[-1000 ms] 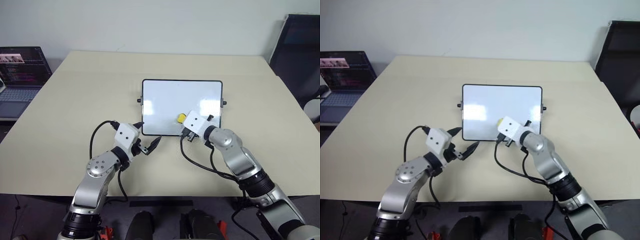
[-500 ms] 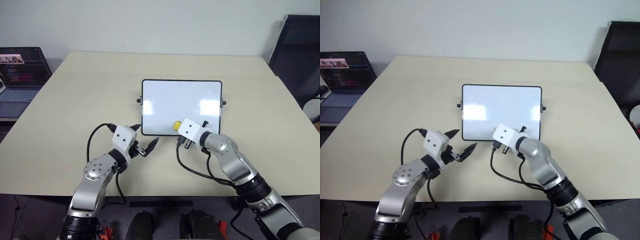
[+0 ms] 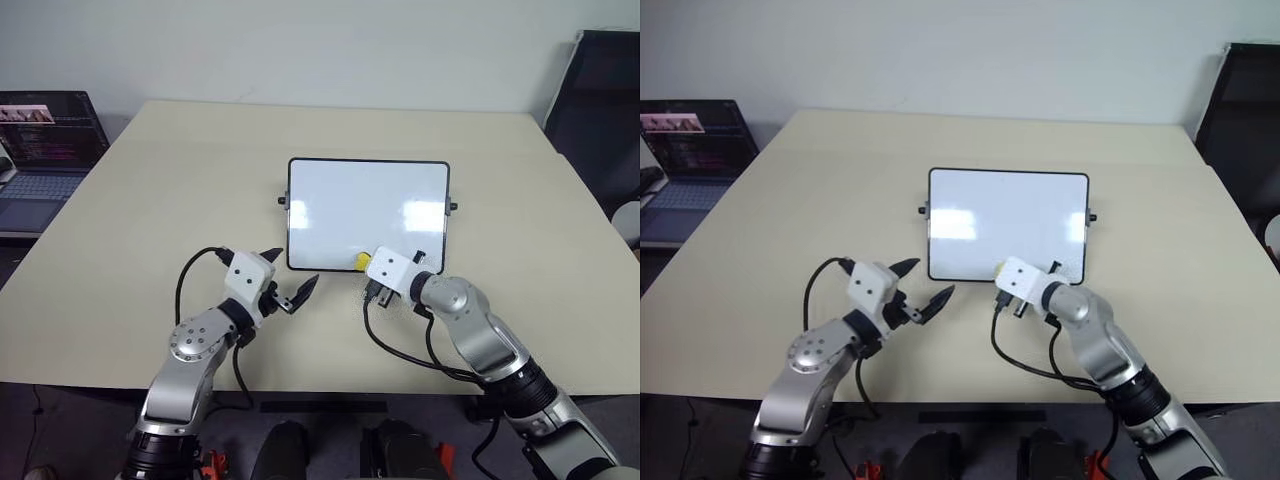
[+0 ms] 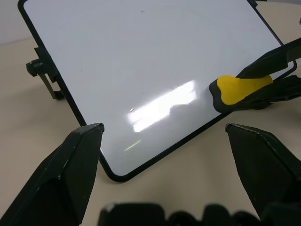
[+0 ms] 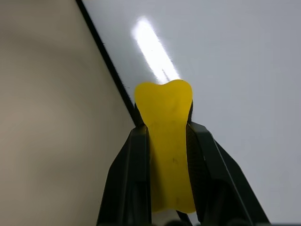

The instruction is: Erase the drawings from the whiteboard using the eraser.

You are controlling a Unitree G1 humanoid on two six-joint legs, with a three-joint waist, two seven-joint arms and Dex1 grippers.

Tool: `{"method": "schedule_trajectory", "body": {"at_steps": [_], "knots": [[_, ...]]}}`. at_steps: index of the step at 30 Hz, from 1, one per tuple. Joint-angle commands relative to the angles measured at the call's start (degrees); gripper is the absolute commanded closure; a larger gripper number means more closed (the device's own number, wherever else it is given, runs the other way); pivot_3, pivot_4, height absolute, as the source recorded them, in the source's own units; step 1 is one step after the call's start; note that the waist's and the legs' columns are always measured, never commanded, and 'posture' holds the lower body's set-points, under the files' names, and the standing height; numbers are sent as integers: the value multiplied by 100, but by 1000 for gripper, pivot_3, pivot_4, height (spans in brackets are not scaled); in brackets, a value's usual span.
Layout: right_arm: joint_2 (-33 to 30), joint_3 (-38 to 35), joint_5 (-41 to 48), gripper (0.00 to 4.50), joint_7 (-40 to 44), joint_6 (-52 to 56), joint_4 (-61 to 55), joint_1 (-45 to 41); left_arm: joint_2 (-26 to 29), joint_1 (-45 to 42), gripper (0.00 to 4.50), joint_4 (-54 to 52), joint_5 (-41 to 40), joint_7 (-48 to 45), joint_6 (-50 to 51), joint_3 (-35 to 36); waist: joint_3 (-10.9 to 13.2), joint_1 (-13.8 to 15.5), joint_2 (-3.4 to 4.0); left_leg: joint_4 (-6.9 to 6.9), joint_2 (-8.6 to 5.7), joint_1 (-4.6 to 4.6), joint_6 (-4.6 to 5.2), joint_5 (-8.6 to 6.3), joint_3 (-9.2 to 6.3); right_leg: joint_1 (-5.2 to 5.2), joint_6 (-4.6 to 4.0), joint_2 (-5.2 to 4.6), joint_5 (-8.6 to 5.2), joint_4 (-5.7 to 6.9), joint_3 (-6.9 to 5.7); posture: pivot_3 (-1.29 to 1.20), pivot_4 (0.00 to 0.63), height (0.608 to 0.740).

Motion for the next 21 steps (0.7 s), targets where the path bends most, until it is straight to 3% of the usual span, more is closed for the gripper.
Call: {"method": "schedule_trajectory", "body": {"at_steps": [1, 9, 21], "knots": [[-66, -412, 112, 3703, -18, 189, -643, 78, 2, -131, 0, -76, -71, -57, -162, -21, 1, -4, 0, -1, 0, -2, 0, 0, 1, -2, 0, 0, 0, 0, 1, 0, 150, 740], [8, -1383, 532, 3703, -190, 873, -1486, 337, -58, -281, 0, 8, -122, -139, -160, -97, 2, -8, 0, -4, -1, -10, -1, -1, -2, -6, 0, 1, 0, -4, -2, 0, 150, 740], [-35, -1922, 239, 3703, -1229, 287, -2027, 1941, -93, -625, 0, 122, -171, -251, -34, -223, 2, -22, 1, -3, -4, -26, -1, -1, -1, -10, 2, 1, -2, -12, -3, 0, 150, 740]]}}
